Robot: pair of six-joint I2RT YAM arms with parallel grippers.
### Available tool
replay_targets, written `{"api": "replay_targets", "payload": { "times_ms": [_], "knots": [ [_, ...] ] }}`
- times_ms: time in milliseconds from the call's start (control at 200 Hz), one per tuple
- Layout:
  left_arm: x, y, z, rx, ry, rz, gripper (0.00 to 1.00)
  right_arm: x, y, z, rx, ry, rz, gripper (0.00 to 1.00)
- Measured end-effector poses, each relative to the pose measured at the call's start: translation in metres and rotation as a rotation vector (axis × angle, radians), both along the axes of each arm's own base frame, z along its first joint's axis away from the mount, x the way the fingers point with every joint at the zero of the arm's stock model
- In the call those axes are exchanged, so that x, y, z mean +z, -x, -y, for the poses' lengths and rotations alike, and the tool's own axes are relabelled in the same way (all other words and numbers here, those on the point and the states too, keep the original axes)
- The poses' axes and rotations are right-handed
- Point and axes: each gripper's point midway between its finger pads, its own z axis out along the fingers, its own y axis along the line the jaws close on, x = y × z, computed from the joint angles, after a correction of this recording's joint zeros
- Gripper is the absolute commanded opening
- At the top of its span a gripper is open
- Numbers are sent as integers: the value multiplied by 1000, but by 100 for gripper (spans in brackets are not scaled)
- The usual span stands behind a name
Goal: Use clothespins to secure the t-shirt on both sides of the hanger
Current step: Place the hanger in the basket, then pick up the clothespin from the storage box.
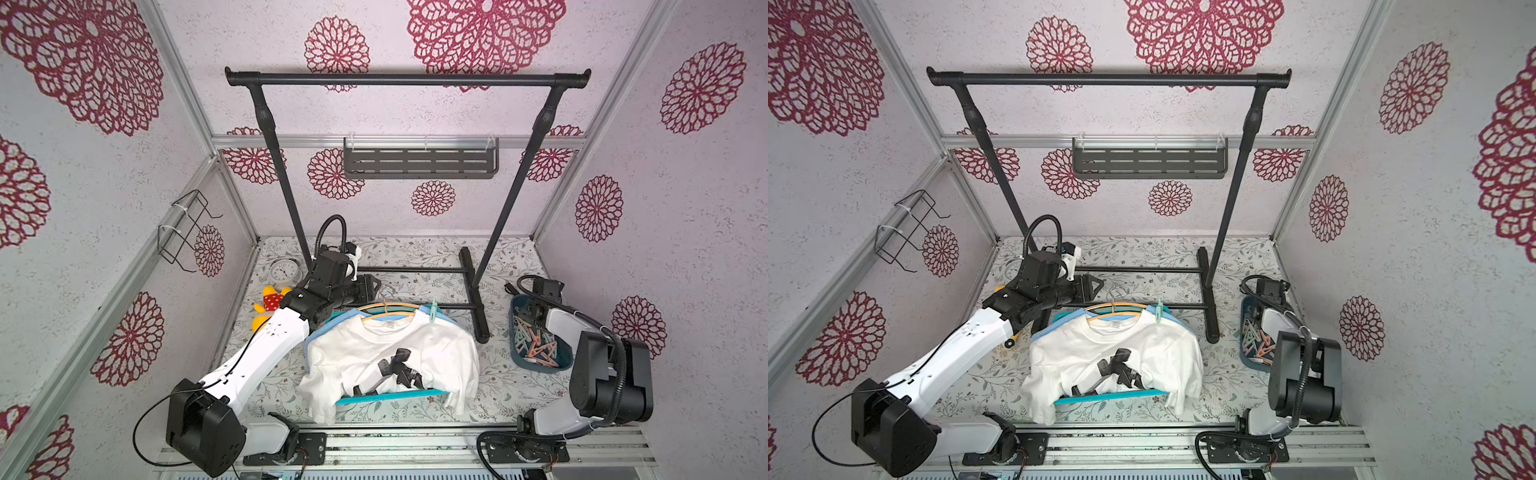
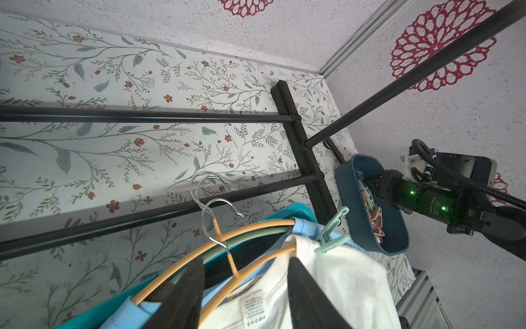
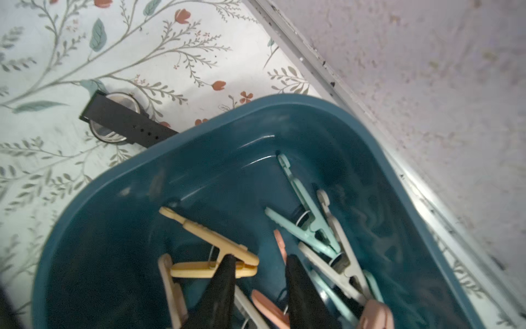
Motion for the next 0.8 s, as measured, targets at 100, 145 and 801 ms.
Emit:
{"api": "replay_targets", "payload": {
  "times_ms": [100,145,801],
  "knots": [
    [-4,2,-3,-4,-27,-11,50,0,12,9,-27,-52,23,30],
    [-6,4,-4,-8,-42,-15,50,0,18,13,-38,-63,26,29],
    [7,5,-31,-60,-4,-21,55,-12,37,12,7,-277,76,19]
  ]
}}
